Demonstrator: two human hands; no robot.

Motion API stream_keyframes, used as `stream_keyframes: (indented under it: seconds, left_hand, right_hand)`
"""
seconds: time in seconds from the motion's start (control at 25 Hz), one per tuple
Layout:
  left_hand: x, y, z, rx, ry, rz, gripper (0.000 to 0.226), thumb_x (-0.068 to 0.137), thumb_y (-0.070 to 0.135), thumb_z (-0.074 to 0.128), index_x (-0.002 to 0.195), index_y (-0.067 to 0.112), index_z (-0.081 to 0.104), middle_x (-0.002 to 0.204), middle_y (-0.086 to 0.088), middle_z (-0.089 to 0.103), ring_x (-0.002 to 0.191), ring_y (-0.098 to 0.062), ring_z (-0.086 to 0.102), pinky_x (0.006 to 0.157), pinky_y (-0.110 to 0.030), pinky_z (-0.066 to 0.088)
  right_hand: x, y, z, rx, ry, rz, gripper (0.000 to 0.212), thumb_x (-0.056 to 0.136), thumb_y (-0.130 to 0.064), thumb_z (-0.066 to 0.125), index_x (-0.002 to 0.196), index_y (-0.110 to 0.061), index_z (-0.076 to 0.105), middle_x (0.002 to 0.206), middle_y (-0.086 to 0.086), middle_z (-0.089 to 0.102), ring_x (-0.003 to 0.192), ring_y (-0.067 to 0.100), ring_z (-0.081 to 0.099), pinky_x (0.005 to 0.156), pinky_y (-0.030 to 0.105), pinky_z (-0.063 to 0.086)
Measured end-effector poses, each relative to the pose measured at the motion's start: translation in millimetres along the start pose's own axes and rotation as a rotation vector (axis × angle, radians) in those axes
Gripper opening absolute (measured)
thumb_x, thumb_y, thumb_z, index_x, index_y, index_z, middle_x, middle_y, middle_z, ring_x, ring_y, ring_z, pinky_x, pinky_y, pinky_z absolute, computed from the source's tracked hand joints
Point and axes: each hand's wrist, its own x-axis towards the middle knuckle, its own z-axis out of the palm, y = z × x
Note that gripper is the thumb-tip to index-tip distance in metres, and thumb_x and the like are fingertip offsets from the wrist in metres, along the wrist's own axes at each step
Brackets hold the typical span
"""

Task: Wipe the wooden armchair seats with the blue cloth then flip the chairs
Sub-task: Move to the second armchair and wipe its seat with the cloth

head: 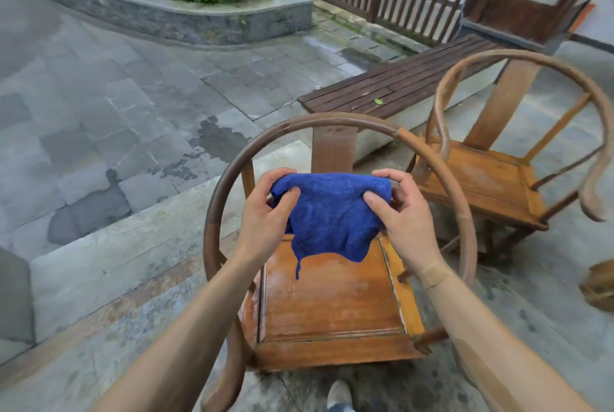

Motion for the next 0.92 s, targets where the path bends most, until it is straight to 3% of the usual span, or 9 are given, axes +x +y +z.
stream_keyframes:
  seconds: [0.12,0.32,0.44,0.56,0.76,0.92]
  left_hand:
    - [9.6,-13.8,27.2,0.043,0.09,-0.025,0.024,0.096,0.0,0.059,0.112,0.017,0.063,0.1,0.021,0.066,0.095,0.003,0.062,0.082,-0.019,0.053]
    - [21.1,-44.4,41.9,0.112,0.146,-0.093,0.026,0.097,0.004,0.058,0.115,0.022,0.064,0.102,0.025,0.066,0.1,-0.002,0.062,0.086,-0.024,0.054]
    - [30.2,-65.1,45.9,0.134,0.145,-0.14,0.025,0.097,0.008,0.059,0.116,0.024,0.064,0.105,0.024,0.066,0.102,-0.003,0.063,0.088,-0.028,0.055]
    - [31.5,-94.7,48.8,0.138,0.174,-0.194,0.025,0.096,0.007,0.06,0.116,0.022,0.064,0.101,0.027,0.066,0.096,0.002,0.063,0.083,-0.023,0.054]
    - [5.4,-208.8,58.0,0.12,0.298,-0.366,0.028,0.094,0.009,0.062,0.111,0.03,0.065,0.11,0.01,0.069,0.102,-0.006,0.065,0.091,-0.029,0.053]
    - [-55.6,-328.5,67.2,0.192,0.389,-0.589,0.024,0.092,0.008,0.063,0.109,0.025,0.064,0.105,0.007,0.069,0.104,-0.014,0.065,0.097,-0.031,0.05]
  right_hand:
    - [31.2,25.0,-15.6,0.024,-0.07,0.032,0.034,0.091,-0.01,0.069,0.109,-0.038,0.062,0.1,0.01,0.07,0.094,0.034,0.065,0.082,0.054,0.057]
    - [56.6,65.1,-15.4,0.067,-0.144,0.111,0.031,0.089,-0.018,0.07,0.108,-0.041,0.062,0.1,0.012,0.071,0.095,0.04,0.065,0.081,0.062,0.054]
    - [66.5,86.4,-11.2,0.062,-0.142,0.151,0.03,0.088,-0.021,0.07,0.108,-0.042,0.062,0.097,0.01,0.072,0.092,0.037,0.066,0.082,0.059,0.055]
    - [70.3,116.5,-3.0,0.065,-0.16,0.203,0.032,0.091,-0.013,0.07,0.108,-0.038,0.062,0.098,0.011,0.072,0.087,0.027,0.067,0.082,0.051,0.055]
    - [51.0,217.7,22.9,0.041,-0.178,0.36,0.032,0.092,-0.009,0.069,0.108,-0.035,0.061,0.108,0.003,0.072,0.1,0.018,0.069,0.084,0.034,0.055]
    - [-3.1,335.2,47.6,-0.026,-0.223,0.572,0.032,0.093,-0.009,0.066,0.105,-0.038,0.061,0.1,-0.002,0.074,0.088,0.019,0.069,0.078,0.042,0.057]
